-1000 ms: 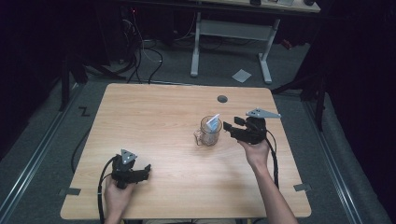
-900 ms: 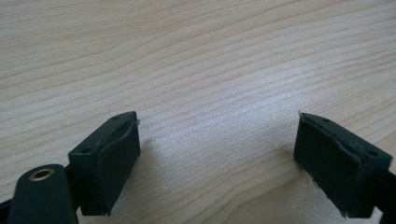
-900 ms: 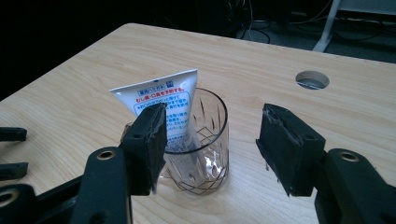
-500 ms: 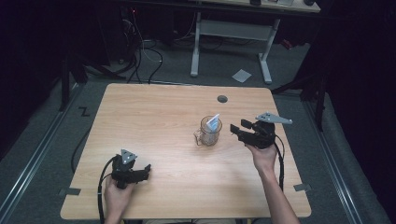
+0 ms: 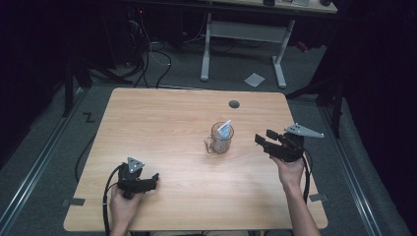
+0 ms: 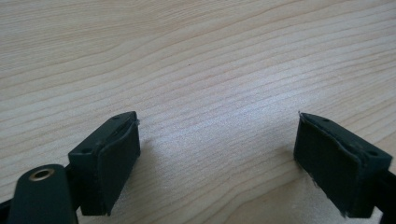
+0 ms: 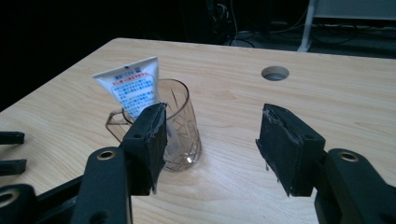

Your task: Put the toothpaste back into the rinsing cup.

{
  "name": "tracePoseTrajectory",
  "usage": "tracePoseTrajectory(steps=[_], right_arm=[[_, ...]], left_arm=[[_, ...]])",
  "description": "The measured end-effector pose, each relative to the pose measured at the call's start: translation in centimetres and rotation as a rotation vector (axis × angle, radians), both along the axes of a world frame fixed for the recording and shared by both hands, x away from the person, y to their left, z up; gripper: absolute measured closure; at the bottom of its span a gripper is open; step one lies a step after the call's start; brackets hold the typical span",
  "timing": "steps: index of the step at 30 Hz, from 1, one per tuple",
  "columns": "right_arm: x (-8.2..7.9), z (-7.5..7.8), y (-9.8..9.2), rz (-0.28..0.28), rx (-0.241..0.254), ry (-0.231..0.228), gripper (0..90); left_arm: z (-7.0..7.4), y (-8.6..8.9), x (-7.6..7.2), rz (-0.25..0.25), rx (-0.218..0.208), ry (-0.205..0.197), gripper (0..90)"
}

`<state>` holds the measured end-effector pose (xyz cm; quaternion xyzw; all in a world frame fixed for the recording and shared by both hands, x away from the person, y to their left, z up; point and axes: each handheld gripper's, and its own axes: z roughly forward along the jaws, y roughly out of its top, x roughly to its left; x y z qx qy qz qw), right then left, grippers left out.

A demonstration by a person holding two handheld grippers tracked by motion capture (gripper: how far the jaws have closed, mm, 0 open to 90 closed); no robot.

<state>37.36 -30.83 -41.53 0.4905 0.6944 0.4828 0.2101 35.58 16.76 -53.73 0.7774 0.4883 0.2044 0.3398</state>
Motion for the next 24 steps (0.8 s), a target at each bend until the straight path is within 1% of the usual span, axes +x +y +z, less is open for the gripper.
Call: tracePoseTrajectory(steps=[3, 7, 19, 24], right_arm=[[-0.2, -0.2, -0.4, -0.007, 0.002, 0.006, 41.6], [-0.6, -0.4, -0.9, -0.02, 0.013, 0.001, 41.6], [-1.7, -1.3, -1.9, -0.037, -0.009, 0.009, 41.5], [-2.2, -1.7, -2.4, -0.049, -0.004, 0.01, 41.4]], left_arm=[[0.0, 0.0, 0.0, 0.0, 0.0, 0.0, 14.8], [0.0, 0.0, 0.0, 0.0, 0.0, 0.0, 14.8], [0.0, 0.0, 0.0, 0.0, 0.0, 0.0, 14.8], [0.0, 0.0, 0.0, 0.0, 0.0, 0.0, 14.8]])
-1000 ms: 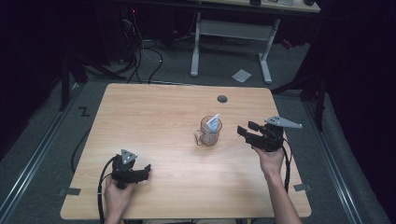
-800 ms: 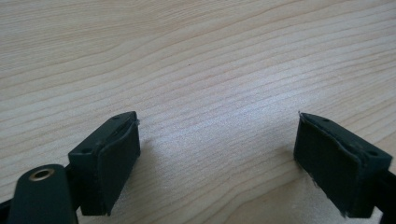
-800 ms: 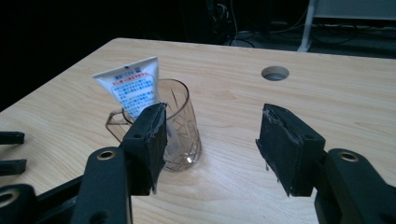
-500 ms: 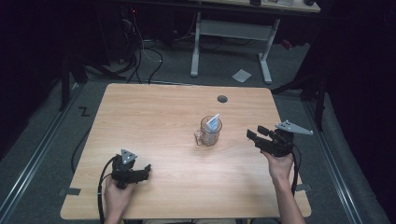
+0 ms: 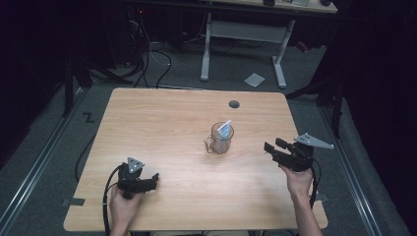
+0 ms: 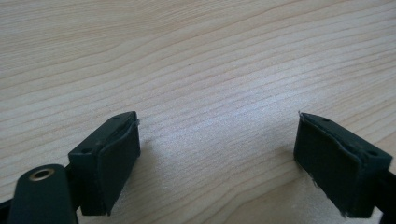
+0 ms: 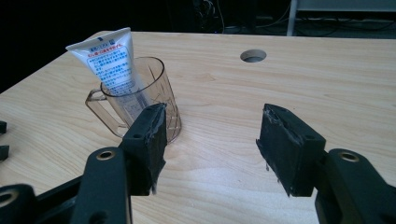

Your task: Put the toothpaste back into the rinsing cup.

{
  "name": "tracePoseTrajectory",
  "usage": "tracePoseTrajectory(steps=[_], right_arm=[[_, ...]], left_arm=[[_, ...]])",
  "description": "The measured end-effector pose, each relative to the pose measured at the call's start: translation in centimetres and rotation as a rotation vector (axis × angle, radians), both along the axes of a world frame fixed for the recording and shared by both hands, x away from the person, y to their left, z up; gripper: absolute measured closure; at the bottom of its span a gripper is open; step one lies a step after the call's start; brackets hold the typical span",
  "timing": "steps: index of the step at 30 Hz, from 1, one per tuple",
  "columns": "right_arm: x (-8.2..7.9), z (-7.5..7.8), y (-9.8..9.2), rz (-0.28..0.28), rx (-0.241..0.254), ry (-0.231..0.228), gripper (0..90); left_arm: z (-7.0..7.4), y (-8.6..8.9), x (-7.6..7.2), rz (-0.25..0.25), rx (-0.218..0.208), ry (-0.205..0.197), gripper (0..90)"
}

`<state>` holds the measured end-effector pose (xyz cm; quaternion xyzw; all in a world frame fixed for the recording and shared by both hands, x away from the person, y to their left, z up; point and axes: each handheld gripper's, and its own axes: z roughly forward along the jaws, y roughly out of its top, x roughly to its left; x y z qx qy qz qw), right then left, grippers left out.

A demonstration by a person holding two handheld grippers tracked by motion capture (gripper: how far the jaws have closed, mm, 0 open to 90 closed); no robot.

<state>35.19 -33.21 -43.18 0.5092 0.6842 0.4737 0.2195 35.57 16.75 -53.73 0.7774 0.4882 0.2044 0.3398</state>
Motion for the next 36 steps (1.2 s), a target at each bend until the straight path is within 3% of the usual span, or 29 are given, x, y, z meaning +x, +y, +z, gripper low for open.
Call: tracePoseTrajectory(steps=[8, 20, 36], right_arm=[[-1.1, -0.9, -1.1, -0.024, 0.039, 0.006, 41.2], [-2.0, -2.4, -1.2, -0.024, 0.036, 0.031, 40.7], [-2.3, -5.3, 0.0, -0.023, -0.036, 0.098, 42.7]], left_arm=[[0.0, 0.0, 0.0, 0.0, 0.0, 0.0, 14.8], [0.0, 0.0, 0.0, 0.0, 0.0, 0.0, 14.8], [0.0, 0.0, 0.0, 0.0, -0.001, -0.001, 14.8]])
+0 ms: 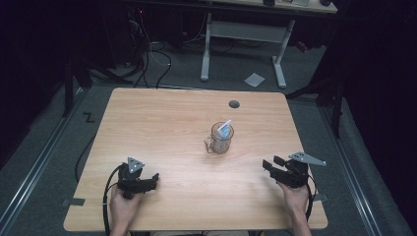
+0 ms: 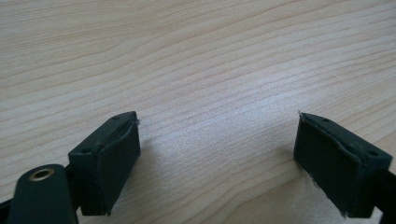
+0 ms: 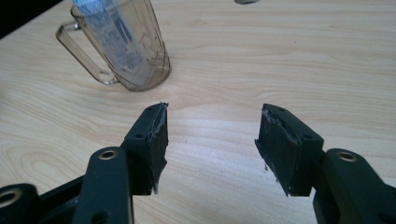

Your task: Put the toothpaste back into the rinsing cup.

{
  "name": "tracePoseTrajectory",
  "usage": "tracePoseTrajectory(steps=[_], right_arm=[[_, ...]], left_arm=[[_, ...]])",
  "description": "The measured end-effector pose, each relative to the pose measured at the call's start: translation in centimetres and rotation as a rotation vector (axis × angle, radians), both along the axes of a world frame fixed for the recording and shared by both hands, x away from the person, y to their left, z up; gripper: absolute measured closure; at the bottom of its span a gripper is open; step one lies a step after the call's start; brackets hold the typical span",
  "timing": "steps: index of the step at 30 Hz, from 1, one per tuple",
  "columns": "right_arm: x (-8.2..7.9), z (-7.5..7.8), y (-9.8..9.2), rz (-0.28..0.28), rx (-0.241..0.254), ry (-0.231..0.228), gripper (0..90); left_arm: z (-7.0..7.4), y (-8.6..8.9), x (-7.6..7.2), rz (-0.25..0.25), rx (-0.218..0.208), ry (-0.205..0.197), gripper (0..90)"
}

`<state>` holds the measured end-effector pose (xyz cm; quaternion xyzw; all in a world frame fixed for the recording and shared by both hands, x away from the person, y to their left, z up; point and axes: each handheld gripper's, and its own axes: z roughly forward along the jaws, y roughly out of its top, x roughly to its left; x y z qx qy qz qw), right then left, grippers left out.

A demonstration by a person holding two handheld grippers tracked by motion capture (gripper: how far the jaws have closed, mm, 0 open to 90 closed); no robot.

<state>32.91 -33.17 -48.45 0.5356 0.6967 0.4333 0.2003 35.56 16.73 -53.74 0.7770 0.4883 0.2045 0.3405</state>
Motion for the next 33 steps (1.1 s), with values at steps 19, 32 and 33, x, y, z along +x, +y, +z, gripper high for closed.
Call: tracePoseTrajectory(steps=[19, 32, 33], right_arm=[[0.1, -2.5, 1.8, 0.0, -0.125, 0.049, 42.7], [0.4, -3.8, 2.8, 0.008, -0.171, 0.079, 42.1], [0.4, -3.9, 3.0, 0.006, -0.172, 0.084, 42.0]], left_arm=[[0.0, 0.0, 0.0, -0.001, 0.0, 0.0, 14.8], [0.0, 0.0, 0.0, -0.002, 0.001, 0.001, 14.8], [0.0, 0.0, 0.0, -0.001, 0.0, 0.0, 14.7]])
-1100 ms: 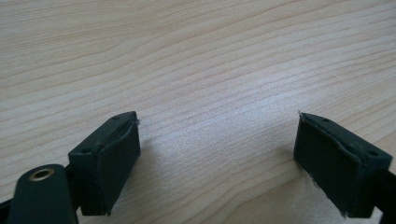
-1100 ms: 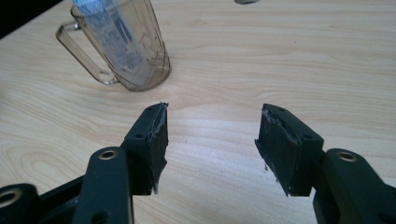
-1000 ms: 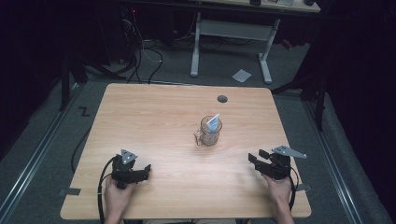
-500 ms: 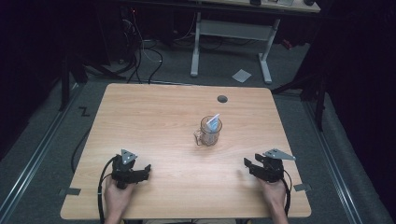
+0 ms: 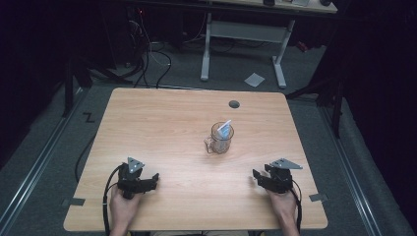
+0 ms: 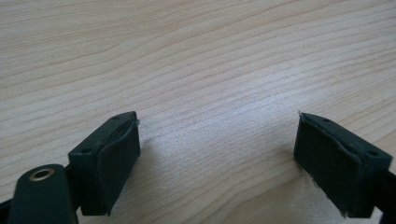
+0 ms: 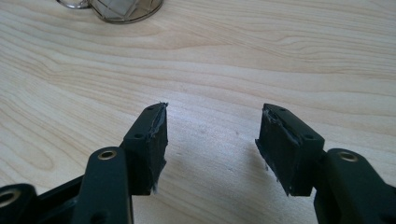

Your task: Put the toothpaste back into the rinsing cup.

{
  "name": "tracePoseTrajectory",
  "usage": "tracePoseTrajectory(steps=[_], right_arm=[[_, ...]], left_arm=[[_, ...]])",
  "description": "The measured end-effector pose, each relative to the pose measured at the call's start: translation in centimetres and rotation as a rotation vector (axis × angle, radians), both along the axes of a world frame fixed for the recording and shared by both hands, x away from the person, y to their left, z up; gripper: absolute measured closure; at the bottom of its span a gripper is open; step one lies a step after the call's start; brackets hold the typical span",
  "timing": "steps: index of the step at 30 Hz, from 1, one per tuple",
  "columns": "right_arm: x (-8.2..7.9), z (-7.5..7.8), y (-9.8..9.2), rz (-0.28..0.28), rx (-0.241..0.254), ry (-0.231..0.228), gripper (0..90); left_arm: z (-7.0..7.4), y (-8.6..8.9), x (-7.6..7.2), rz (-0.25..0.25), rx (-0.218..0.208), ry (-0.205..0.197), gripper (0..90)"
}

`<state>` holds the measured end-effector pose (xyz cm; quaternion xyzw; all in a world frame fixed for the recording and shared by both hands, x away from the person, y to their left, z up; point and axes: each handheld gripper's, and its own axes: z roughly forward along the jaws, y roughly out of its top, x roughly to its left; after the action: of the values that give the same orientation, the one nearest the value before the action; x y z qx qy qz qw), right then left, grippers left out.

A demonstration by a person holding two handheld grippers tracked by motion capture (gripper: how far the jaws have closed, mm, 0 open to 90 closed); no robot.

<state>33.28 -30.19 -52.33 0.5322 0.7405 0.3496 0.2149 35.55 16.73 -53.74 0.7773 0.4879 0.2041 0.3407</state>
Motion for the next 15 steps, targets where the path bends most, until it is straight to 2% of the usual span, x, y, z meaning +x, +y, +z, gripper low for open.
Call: tracePoseTrajectory(steps=[9, 15], right_arm=[[0.1, -0.5, 0.7, 0.019, -0.026, 0.006, 39.9], [0.2, -0.8, 1.4, 0.025, -0.071, 0.001, 38.1]], left_arm=[[0.0, 0.0, 0.0, 0.0, 0.0, 0.0, 14.8], [0.0, 0.0, 0.0, 0.0, 0.0, 0.0, 14.7]])
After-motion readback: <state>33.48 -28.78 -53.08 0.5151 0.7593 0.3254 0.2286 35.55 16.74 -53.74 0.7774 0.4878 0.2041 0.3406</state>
